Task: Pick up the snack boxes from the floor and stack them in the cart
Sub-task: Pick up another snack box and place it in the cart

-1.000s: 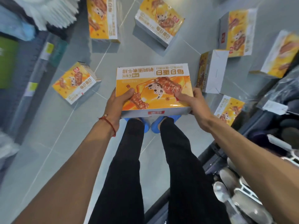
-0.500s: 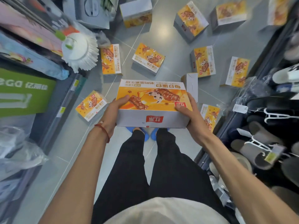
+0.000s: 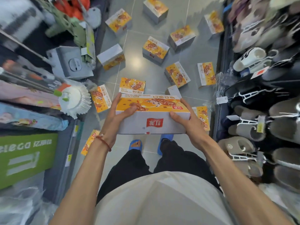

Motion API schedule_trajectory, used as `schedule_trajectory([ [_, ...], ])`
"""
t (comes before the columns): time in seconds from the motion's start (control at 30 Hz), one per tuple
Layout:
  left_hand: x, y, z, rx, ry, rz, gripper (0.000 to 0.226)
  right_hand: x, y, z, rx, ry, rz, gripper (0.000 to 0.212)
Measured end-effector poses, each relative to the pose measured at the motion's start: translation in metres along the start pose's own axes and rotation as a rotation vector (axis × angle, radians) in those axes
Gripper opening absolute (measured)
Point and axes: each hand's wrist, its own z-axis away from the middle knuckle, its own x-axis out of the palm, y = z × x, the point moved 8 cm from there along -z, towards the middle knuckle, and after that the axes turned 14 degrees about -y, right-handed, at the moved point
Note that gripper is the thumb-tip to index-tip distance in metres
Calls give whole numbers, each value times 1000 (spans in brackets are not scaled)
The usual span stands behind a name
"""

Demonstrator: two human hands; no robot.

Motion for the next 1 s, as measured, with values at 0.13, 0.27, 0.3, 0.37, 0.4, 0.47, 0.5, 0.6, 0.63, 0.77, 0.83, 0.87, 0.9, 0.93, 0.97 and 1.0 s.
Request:
schedule_trajectory([
  [0.13,-11,5,10,24,-114,-158,86,15,13,23,-57,148,-19,67],
  [0.27,-19,8,21,24,-182,-247,76,38,27,48,-107,261,-89,67],
  [0.3,-20,9,24,25,-195,-270,69,42,33,55,-119,295,-111,65],
  [0.37,-18,11,28,22,-213,-337,61,51,45,70,-133,355,-148,62],
  [0.4,-17,11,30,18,-222,-379,62,56,51,78,-138,379,-160,61],
  [0.47,-12,10,34,12,-258,-465,60,65,68,96,-136,416,-208,64],
  [0.5,-7,10,38,13,-281,-515,54,71,77,105,-131,434,-225,68],
  [0.6,10,5,54,27,-326,-617,41,82,94,138,-162,548,-235,75],
  [0.63,16,2,61,32,-335,-642,43,85,100,148,-178,593,-234,75],
  [0.77,35,-17,92,60,-336,-665,64,95,125,190,-206,684,-269,62],
  [0.83,47,-32,111,62,-340,-629,60,100,140,213,-221,714,-296,53],
  [0.87,52,-40,120,58,-344,-606,58,102,147,225,-237,730,-317,50],
  [0.9,58,-49,130,53,-353,-587,57,104,154,238,-254,750,-337,49],
  [0.93,64,-57,139,49,-372,-568,57,106,163,250,-264,771,-347,48],
  [0.97,71,-65,147,47,-401,-557,58,109,172,263,-270,787,-362,48],
  [1.0,78,-73,156,37,-433,-560,58,113,182,276,-275,799,-387,48],
])
